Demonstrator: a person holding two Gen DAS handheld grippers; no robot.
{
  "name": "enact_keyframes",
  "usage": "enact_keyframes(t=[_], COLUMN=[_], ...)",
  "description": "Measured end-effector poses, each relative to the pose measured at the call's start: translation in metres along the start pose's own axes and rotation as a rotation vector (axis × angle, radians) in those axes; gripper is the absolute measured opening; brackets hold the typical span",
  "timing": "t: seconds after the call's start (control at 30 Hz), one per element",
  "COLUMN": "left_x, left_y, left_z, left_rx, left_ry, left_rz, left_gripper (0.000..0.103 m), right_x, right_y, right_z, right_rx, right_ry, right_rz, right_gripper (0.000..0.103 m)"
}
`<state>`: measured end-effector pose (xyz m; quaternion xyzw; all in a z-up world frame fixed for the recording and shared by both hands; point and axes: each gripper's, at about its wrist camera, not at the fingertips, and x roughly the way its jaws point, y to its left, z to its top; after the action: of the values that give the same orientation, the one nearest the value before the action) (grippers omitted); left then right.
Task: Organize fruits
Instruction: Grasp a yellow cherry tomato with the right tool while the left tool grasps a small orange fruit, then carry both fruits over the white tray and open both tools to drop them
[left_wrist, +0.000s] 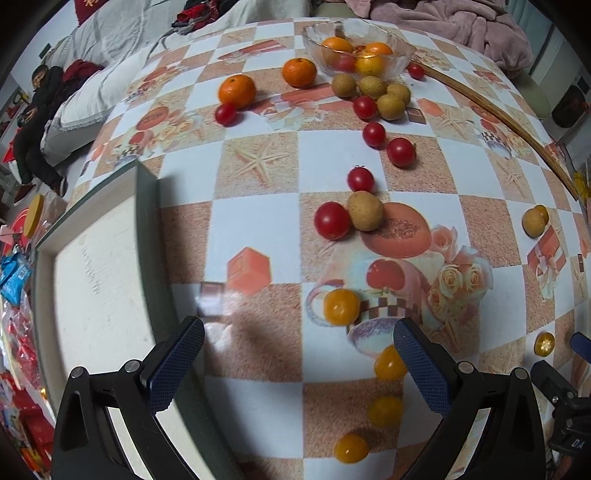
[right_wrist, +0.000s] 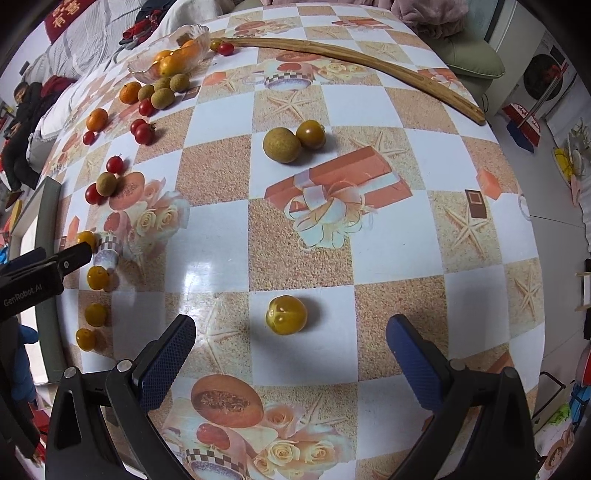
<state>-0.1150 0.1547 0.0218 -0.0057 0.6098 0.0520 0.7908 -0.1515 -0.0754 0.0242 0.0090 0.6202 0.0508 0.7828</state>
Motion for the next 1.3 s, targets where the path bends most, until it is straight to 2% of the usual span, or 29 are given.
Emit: enact_keyframes(t=[0.13, 0.17, 0.23, 0.3, 0.4, 0.5, 0.57, 0.6, 0.63, 0.67, 0.73, 0.93, 1.1, 1.3], left_x=[0.007, 0.008, 0.011, 0.014, 0.015, 0.012, 0.008, 0.007, 0.006, 0.006, 0.004, -0.017, -0.034, -0.048], left_y=[-0.007, -0.009, -0.011, -0.011, -0.010, -0.015, -0.020, -0.022, -0.023, -0.023, -0.018, -0.002, 0.015, 0.059], left_z=[0.004, 0.004, 0.006, 0.008, 0.010, 0.006, 0.005, 0.005, 0.005, 0.006, 0.006, 0.002, -0.005, -0.022], left_rx=[0.024, 0.025, 0.032, 0.020, 0.010, 0.018, 0.030, 0.037, 0.043, 0.043, 0.023, -0.009, -0.035, -0.099], left_ry=[0.000, -0.002, 0.014, 0.022, 0.024, 0.015, 0.000, -0.003, -0.007, -0.007, -0.004, -0.044, -0.068, -0.092], left_rz=[-0.011, -0.014, -0.022, -0.035, -0.048, -0.068, -0.085, -0.091, -0.099, -0.105, -0.143, -0.195, -0.195, -0.137], left_gripper=[0.103, 0.094, 0.082, 0.081, 0.076, 0.063, 0.039, 0.034, 0.023, 0.022, 0.022, 0.022, 0.022, 0.022], right_x=[0.007, 0.008, 0.013, 0.015, 0.015, 0.011, 0.009, 0.009, 0.009, 0.008, 0.005, -0.009, -0.017, -0.027], right_y=[0.001, 0.002, 0.004, 0.006, 0.010, 0.014, 0.020, 0.021, 0.022, 0.023, 0.017, 0.017, 0.035, 0.080], right_z=[0.001, 0.001, 0.001, 0.001, -0.002, -0.004, -0.006, -0.006, -0.005, -0.004, -0.002, 0.003, 0.009, 0.020], right_rx=[-0.006, -0.011, -0.018, -0.025, -0.052, -0.077, -0.105, -0.111, -0.106, -0.091, -0.040, -0.031, -0.062, -0.162], right_ry=[0.001, 0.000, 0.010, 0.008, 0.000, -0.014, -0.022, -0.020, -0.016, -0.013, -0.010, -0.011, -0.020, -0.025], right_rz=[-0.009, -0.014, -0.023, -0.042, -0.080, -0.076, -0.070, -0.066, -0.058, -0.036, 0.044, 0.089, 0.125, 0.185], right_gripper=[0.100, 0.095, 0.089, 0.087, 0.076, 0.057, 0.025, 0.023, 0.023, 0.023, 0.023, 0.023, 0.023, 0.023])
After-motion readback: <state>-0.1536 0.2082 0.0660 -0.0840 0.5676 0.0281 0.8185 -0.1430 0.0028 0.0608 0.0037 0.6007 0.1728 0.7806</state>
